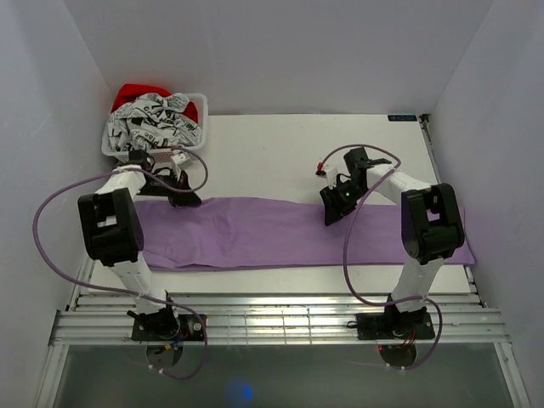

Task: Fold and stack the trousers
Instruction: Fold the trousers

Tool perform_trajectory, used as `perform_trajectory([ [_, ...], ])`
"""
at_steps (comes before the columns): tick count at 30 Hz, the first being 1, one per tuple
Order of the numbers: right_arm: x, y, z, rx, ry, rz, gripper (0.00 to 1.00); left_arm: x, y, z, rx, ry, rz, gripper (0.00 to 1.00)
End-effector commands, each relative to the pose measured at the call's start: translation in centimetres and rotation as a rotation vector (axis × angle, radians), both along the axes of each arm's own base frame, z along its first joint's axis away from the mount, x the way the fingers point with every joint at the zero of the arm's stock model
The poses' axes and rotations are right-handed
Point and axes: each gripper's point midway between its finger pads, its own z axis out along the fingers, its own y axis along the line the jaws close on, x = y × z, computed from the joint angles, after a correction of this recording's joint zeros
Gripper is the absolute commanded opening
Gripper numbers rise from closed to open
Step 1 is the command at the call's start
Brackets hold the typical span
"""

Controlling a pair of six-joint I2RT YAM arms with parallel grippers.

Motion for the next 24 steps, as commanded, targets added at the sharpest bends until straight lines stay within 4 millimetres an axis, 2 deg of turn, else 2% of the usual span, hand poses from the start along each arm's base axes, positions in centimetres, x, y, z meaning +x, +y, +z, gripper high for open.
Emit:
perform_trajectory([
  [1, 1.6, 1.3, 3.9, 0.068, -0.073, 0.037, 0.44, -2.4, -1.0, 3.5, 0.014, -0.173, -0.062, 0.00],
  [2, 1.7, 1.8, 4.8, 0.099, -0.085, 0.046, 0.44, -2.8, -1.0, 3.4, 0.035, -0.194, -0.063, 0.00],
  [3, 2.4, 2.2, 5.9, 0.117, -0.113, 0.050, 0.44, -3.3, -0.9, 4.3, 0.067, -0.265, -0.070, 0.00],
  [4, 2.6, 2.4, 6.5, 0.129, -0.116, 0.053, 0.45, -3.0, -0.7, 4.4, 0.098, -0.329, -0.070, 0.00],
  [5, 2.9, 2.6, 7.0, 0.140, -0.122, 0.060, 0.46, -4.8, -0.7, 2.7, 0.127, -0.315, -0.074, 0.00],
  [6, 3.3, 3.1, 8.0, 0.168, -0.138, 0.069, 0.48, -5.3, -0.6, 2.4, 0.150, -0.349, -0.080, 0.00],
  [7, 3.4, 3.3, 8.5, 0.180, -0.141, 0.075, 0.49, -5.4, -0.5, 3.4, 0.189, -0.455, -0.095, 0.00],
  [8, 3.5, 3.8, 9.0, 0.208, -0.148, 0.087, 0.50, -7.2, -0.7, 1.5, 0.208, -0.437, -0.110, 0.00],
  [10, 4.2, 4.5, 10.4, 0.249, -0.175, 0.103, 0.55, -7.9, -0.6, 1.4, 0.260, -0.530, -0.136, 0.00],
  [11, 4.3, 5.1, 10.9, 0.282, -0.172, 0.112, 0.56, -8.6, -0.9, 0.7, 0.274, -0.541, -0.161, 0.00],
  [12, 4.4, 5.7, 11.4, 0.302, -0.175, 0.118, 0.58, -9.9, -0.9, -1.0, 0.303, -0.521, -0.178, 0.00],
  [14, 5.4, 7.0, 12.5, 0.337, -0.213, 0.133, 0.61, -10.4, -1.0, -1.5, 0.339, -0.574, -0.197, 0.00],
  [15, 5.3, 8.1, 12.9, 0.355, -0.221, 0.157, 0.62, -11.2, -1.1, -2.6, 0.345, -0.557, -0.206, 0.00],
  [16, 5.6, 8.8, 13.1, 0.363, -0.225, 0.154, 0.66, -11.4, -1.2, -2.7, 0.346, -0.560, -0.211, 0.00],
  [17, 6.5, 9.7, 13.3, 0.377, -0.252, 0.159, 0.67, -11.6, -1.4, -2.8, 0.336, -0.546, -0.201, 0.00],
  [19, 6.2, 11.8, 13.3, 0.395, -0.240, 0.187, 0.67, -10.6, -1.5, -1.7, 0.318, -0.550, -0.166, 0.00],
  [20, 6.6, 12.7, 12.8, 0.397, -0.231, 0.197, 0.67, -10.2, -1.6, -1.6, 0.294, -0.498, -0.128, 0.07],
  [21, 6.2, 13.9, 12.7, 0.403, -0.223, 0.222, 0.65, -9.5, -1.6, -1.1, 0.280, -0.473, -0.100, 0.12],
  [22, 6.1, 14.5, 12.4, 0.404, -0.215, 0.232, 0.63, -7.5, -1.4, 0.9, 0.277, -0.490, -0.072, 0.16],
  [23, 6.1, 15.0, 11.6, 0.402, -0.199, 0.239, 0.61, -6.7, -1.4, 1.5, 0.264, -0.464, -0.059, 0.26],
  [24, 5.5, 15.9, 11.3, 0.407, -0.190, 0.258, 0.60, -6.1, -1.4, 0.9, 0.240, -0.384, -0.045, 0.32],
])
